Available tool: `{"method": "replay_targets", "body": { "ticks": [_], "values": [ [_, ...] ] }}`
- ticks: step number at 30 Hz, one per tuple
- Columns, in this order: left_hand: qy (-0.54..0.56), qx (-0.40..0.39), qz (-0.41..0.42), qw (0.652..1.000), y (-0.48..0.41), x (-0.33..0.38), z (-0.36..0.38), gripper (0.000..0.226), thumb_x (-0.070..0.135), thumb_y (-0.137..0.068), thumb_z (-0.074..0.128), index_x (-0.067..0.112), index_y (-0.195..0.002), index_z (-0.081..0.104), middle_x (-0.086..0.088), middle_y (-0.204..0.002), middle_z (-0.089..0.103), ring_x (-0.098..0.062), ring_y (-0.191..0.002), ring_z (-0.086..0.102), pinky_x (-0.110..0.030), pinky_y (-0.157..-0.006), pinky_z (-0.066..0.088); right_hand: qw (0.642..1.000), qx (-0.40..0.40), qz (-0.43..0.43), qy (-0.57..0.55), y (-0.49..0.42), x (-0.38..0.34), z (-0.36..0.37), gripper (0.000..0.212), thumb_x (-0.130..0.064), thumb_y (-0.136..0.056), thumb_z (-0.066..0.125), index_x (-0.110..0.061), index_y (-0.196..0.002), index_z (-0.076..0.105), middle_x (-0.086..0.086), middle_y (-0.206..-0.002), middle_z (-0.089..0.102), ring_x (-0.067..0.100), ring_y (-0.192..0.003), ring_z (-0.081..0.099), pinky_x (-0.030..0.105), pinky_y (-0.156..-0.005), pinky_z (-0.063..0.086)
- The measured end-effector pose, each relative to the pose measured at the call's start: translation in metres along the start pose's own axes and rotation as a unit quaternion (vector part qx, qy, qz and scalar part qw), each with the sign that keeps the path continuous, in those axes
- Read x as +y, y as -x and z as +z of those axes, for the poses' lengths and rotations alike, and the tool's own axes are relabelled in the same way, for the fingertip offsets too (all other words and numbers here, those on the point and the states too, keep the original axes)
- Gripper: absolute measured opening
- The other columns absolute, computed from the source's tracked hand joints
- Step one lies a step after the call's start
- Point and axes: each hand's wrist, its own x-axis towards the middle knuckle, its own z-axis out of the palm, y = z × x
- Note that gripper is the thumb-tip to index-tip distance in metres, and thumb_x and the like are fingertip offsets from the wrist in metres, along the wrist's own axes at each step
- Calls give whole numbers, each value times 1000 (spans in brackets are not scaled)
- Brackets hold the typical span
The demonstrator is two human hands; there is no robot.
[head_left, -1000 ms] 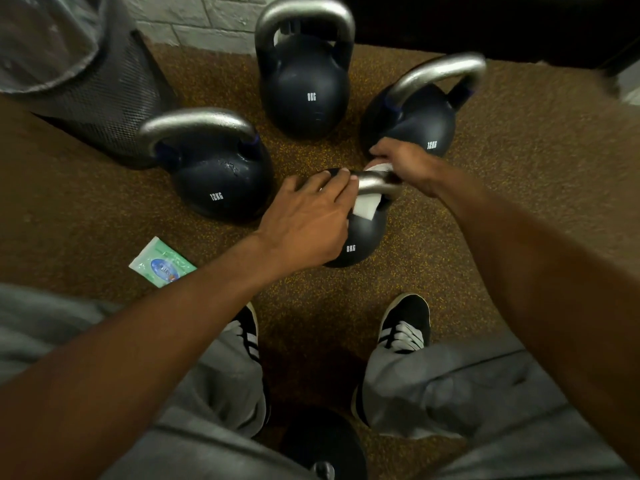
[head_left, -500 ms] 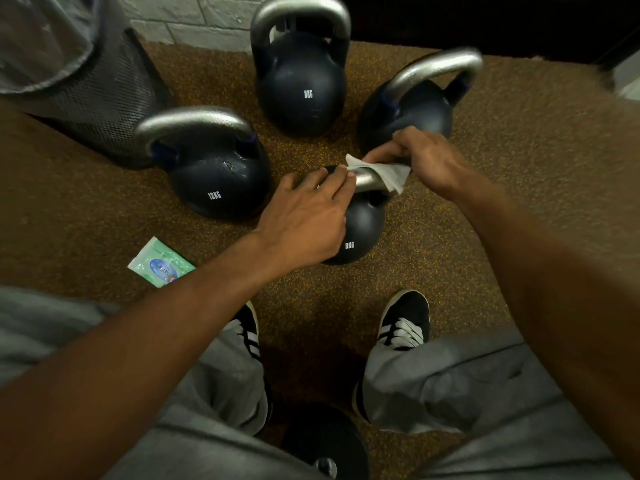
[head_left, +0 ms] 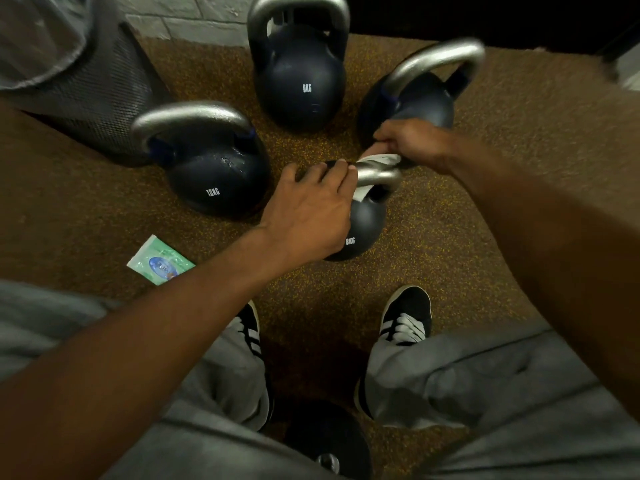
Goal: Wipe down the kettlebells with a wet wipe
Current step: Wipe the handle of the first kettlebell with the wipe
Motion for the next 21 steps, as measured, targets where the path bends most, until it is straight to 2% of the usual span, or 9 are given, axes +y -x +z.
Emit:
{"method": "replay_targets", "body": {
  "ticks": [2,4,5,6,7,8,11,16,21],
  "values": [
    [3,1,-4,1000,0,1,0,64,35,-100,44,7,-156,30,-14,-160,37,-33,-139,46,-57,-110,36,999,19,4,-29,13,-2,0,39,-24,-107,37,-18,-89,72,-17,-82,77,5,-92,68,17,-87,45],
    [9,-5,-8,1000,0,3,-2,64,35,-101,43,9,-157,28,-12,-162,35,-32,-142,42,-57,-112,34,998,56,-13,-1,33,-2,5,38,-25,-108,34,-23,-96,70,-25,-83,74,-3,-91,63,6,-79,40],
    [12,-7,-7,1000,0,3,-3,63,35,-102,43,9,-157,27,-12,-162,34,-32,-143,41,-57,-113,33,996,68,-36,36,42,4,10,39,-28,-109,31,-25,-107,70,-23,-97,75,-3,-99,61,8,-86,39],
    [16,-8,-7,1000,-1,4,-4,63,35,-102,43,10,-157,27,-12,-163,33,-32,-144,39,-57,-114,32,991,69,-61,93,48,12,17,42,-32,-110,27,-29,-125,66,-12,-124,70,4,-119,56,18,-101,36],
    [19,-10,-6,1000,-1,3,-4,63,35,-102,43,10,-158,26,-12,-163,32,-32,-145,38,-57,-115,30,982,74,-76,153,53,22,25,45,-36,-110,22,-34,-142,55,-1,-149,54,14,-140,43,33,-114,29],
    [20,-11,-6,1000,-1,3,-5,63,35,-103,42,11,-158,25,-12,-164,31,-31,-146,37,-57,-116,30,975,89,-83,185,57,31,33,49,-40,-109,18,-38,-151,42,1,-161,37,19,-151,26,44,-121,20],
    [19,-13,-9,1000,-1,4,-6,64,34,-103,43,11,-159,23,-11,-165,29,-30,-147,35,-56,-118,29,961,146,-121,202,62,54,57,56,-41,-104,17,-35,-160,23,-8,-168,19,15,-156,5,50,-124,0],
    [18,-14,-11,1000,0,4,-4,64,32,-102,45,10,-159,24,-11,-165,29,-31,-146,36,-55,-117,31,934,218,-123,254,62,65,82,62,-41,-102,15,-26,-162,17,-4,-169,17,20,-157,2,55,-125,2],
    [28,-3,-13,1000,-1,3,-5,61,30,-101,45,8,-157,31,-14,-162,34,-33,-143,42,-57,-114,35,940,278,-97,172,72,55,116,62,-36,-103,19,-22,-163,9,-3,-170,8,18,-157,2,52,-126,3]
  ]
}}
